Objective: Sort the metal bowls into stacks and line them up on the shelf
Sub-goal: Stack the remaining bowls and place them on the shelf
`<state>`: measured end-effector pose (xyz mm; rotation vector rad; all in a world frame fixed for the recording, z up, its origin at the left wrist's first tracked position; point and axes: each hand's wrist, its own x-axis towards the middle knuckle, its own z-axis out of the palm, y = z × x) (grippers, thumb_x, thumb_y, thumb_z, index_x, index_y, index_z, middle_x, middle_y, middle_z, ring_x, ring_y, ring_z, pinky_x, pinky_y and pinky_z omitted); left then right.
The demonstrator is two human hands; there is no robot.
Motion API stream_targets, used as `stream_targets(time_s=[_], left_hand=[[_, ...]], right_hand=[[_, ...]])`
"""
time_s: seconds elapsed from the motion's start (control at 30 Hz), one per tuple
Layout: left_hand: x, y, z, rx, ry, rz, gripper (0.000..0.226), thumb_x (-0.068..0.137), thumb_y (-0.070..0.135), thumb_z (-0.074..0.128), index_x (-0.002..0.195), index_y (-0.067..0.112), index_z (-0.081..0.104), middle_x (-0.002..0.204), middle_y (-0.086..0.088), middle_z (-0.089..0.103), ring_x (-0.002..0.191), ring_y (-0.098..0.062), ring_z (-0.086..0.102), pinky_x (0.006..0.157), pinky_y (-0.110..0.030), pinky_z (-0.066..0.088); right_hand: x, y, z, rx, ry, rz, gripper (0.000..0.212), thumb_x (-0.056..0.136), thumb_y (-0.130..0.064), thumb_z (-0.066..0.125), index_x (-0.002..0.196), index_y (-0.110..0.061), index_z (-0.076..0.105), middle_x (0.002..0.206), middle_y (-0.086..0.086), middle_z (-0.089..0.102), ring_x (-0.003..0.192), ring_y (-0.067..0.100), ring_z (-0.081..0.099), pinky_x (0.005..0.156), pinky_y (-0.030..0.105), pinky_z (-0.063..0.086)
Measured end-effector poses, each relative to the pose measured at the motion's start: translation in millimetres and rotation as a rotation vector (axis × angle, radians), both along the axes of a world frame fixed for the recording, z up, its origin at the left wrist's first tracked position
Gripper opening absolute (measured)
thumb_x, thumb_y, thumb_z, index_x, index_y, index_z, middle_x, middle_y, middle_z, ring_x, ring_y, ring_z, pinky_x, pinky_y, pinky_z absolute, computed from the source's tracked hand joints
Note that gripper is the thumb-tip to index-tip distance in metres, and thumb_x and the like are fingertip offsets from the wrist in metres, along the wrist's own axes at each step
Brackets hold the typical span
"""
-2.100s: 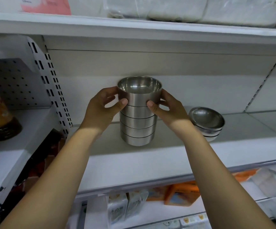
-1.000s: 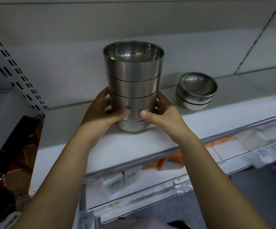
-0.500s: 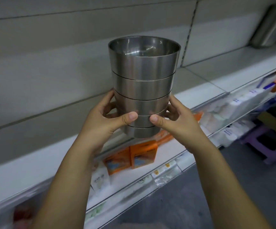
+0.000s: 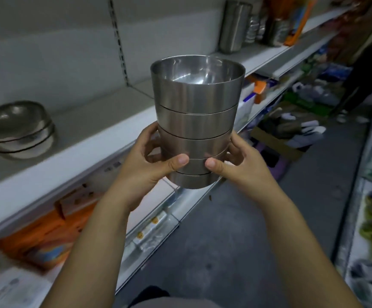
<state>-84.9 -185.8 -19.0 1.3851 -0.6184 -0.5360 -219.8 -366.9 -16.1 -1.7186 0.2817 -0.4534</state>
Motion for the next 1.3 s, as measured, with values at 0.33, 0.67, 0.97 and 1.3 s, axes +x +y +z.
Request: stream_targets(time_s=[0.33, 0.67, 0.97, 1.3], left_hand=[[13, -143, -18, -0.040, 0.055, -0.171, 0.089, 0.068, 0.037, 0.088, 0.145, 0.043, 0.044, 0.142, 0.007, 0.058, 0.130, -0.023, 0.059, 0.102, -0.053, 0.053], [107, -318, -2, -0.034, -0.023, -0.347, 0.092, 0.065, 0.046, 0.086, 0.142, 0.053, 0.038, 0.139, 0.005, 0.057, 0.122, -0.018, 0.063, 0.091, -0.040, 0.059], [160, -439, 6, -0.080, 0.052, -0.491, 0.101, 0.068, 0.062, 0.082, 0.149, 0.036, 0.028, 0.144, 0.012, 0.058, 0.133, -0.008, 0.055, 0.104, -0.037, 0.049], [189, -571, -10, -0.080, 0.153, -0.258, 0.084, 0.073, 0.072, 0.061, 0.145, 0.038, 0.033, 0.145, 0.020, 0.056, 0.132, 0.002, 0.053, 0.109, -0.033, 0.042]], right_hand=[[-9, -112, -8, 0.014, 0.053, -0.088, 0.066, 0.090, -0.029, 0.077, 0.148, -0.030, 0.046, 0.136, -0.005, 0.065, 0.129, 0.014, 0.059, 0.112, 0.046, 0.044], [74, -248, 9, 0.146, -0.029, -0.255, 0.074, 0.088, -0.065, 0.060, 0.152, -0.040, 0.033, 0.148, -0.018, 0.052, 0.138, 0.004, 0.047, 0.118, 0.046, 0.037], [144, -346, -1, 0.248, -0.134, -0.387, 0.084, 0.083, -0.080, 0.053, 0.153, -0.043, 0.028, 0.151, -0.001, 0.052, 0.125, 0.023, 0.055, 0.073, 0.019, 0.052], [208, -498, -24, 0.414, -0.079, -0.271, 0.101, 0.071, -0.094, 0.047, 0.155, -0.042, 0.031, 0.158, -0.014, 0.041, 0.144, 0.005, 0.038, 0.123, 0.042, 0.027]])
